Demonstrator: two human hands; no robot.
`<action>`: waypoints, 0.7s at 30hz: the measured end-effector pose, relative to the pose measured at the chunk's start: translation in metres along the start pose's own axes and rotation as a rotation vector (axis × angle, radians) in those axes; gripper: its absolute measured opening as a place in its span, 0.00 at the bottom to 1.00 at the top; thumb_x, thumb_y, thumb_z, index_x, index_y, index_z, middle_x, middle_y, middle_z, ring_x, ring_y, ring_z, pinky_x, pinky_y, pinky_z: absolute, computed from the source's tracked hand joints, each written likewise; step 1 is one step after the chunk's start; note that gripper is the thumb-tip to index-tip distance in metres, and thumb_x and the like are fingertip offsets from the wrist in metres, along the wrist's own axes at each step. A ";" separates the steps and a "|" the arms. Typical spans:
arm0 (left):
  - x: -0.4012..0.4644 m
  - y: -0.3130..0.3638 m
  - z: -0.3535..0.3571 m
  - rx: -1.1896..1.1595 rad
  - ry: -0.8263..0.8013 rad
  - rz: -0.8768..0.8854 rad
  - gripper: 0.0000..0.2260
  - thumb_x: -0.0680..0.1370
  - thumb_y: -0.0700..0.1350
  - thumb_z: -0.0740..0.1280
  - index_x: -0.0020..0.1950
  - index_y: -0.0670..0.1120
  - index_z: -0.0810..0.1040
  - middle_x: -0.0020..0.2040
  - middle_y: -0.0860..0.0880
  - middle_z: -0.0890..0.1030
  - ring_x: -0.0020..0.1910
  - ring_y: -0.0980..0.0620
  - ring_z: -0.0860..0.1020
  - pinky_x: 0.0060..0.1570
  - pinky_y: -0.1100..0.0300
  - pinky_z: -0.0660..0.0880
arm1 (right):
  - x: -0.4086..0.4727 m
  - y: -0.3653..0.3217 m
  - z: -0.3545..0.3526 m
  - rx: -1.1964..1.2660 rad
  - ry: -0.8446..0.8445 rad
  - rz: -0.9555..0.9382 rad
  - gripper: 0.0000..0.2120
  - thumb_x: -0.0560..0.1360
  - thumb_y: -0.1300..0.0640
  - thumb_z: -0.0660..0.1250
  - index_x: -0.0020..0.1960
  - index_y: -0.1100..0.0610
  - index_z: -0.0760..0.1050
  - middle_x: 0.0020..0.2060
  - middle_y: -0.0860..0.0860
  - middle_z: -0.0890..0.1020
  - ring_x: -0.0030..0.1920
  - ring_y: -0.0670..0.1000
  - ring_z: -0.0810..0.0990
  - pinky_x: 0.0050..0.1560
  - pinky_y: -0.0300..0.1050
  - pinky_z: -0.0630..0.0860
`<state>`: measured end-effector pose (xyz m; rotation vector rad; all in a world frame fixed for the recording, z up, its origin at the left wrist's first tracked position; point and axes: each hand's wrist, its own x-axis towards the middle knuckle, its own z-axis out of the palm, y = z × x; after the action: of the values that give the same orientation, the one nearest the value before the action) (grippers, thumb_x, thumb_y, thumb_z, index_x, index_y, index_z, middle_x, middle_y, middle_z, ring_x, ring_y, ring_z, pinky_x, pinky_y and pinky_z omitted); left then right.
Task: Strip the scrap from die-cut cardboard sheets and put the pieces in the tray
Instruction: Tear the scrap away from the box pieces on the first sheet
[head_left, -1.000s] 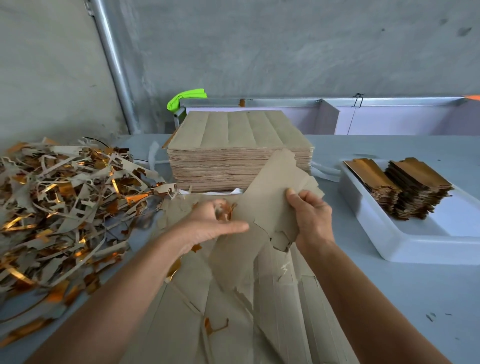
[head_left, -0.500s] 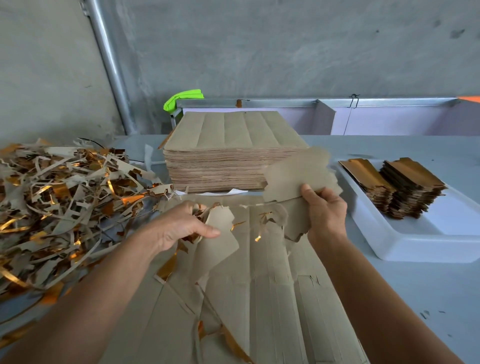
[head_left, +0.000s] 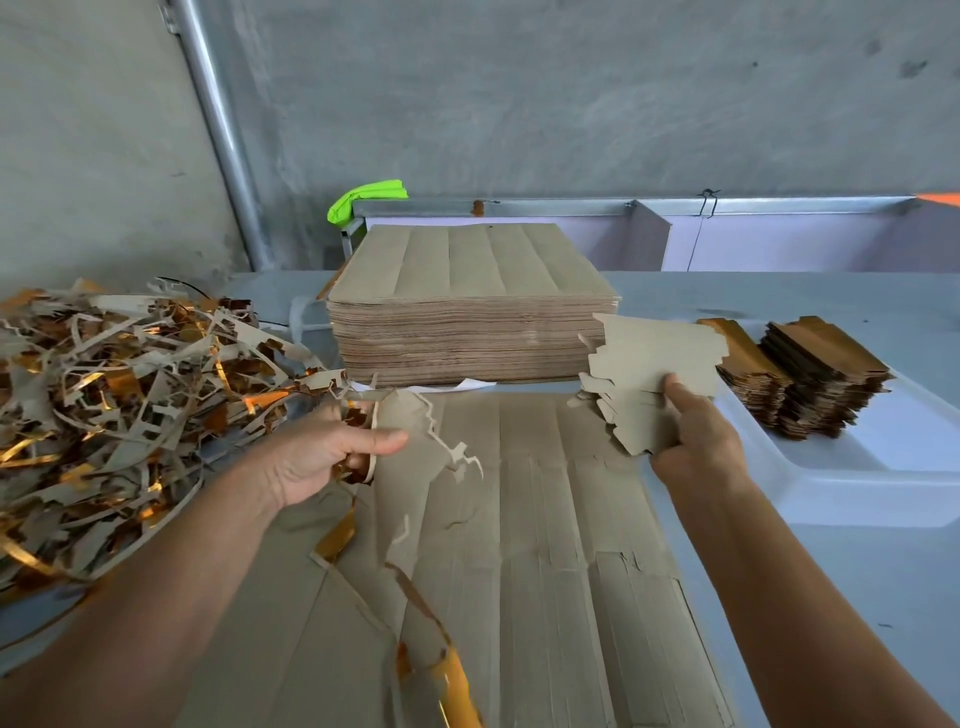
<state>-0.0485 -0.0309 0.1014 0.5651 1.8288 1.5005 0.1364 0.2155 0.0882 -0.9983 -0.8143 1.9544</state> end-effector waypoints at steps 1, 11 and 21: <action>0.002 -0.001 0.003 -0.018 0.021 -0.002 0.33 0.54 0.46 0.82 0.56 0.43 0.77 0.50 0.47 0.82 0.55 0.48 0.76 0.54 0.57 0.69 | -0.002 0.001 0.001 0.002 -0.029 0.000 0.04 0.75 0.58 0.69 0.45 0.55 0.74 0.55 0.55 0.80 0.55 0.59 0.79 0.48 0.62 0.79; 0.014 0.006 0.010 -0.253 0.148 -0.025 0.11 0.72 0.39 0.71 0.53 0.40 0.76 0.43 0.44 0.76 0.28 0.55 0.68 0.24 0.67 0.68 | -0.022 0.004 -0.013 -0.627 -0.246 -0.548 0.25 0.74 0.67 0.64 0.66 0.47 0.64 0.51 0.42 0.73 0.49 0.45 0.76 0.40 0.49 0.78; 0.013 0.014 0.047 -0.224 0.161 -0.032 0.05 0.74 0.39 0.71 0.44 0.44 0.75 0.31 0.50 0.69 0.20 0.58 0.65 0.20 0.68 0.66 | -0.057 0.018 0.009 -1.376 -0.770 -0.626 0.29 0.74 0.73 0.56 0.66 0.44 0.70 0.58 0.49 0.74 0.56 0.50 0.74 0.53 0.40 0.76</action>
<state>-0.0238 0.0127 0.1080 0.3133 1.7476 1.7429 0.1446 0.1563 0.0987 -0.4274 -2.6872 0.9911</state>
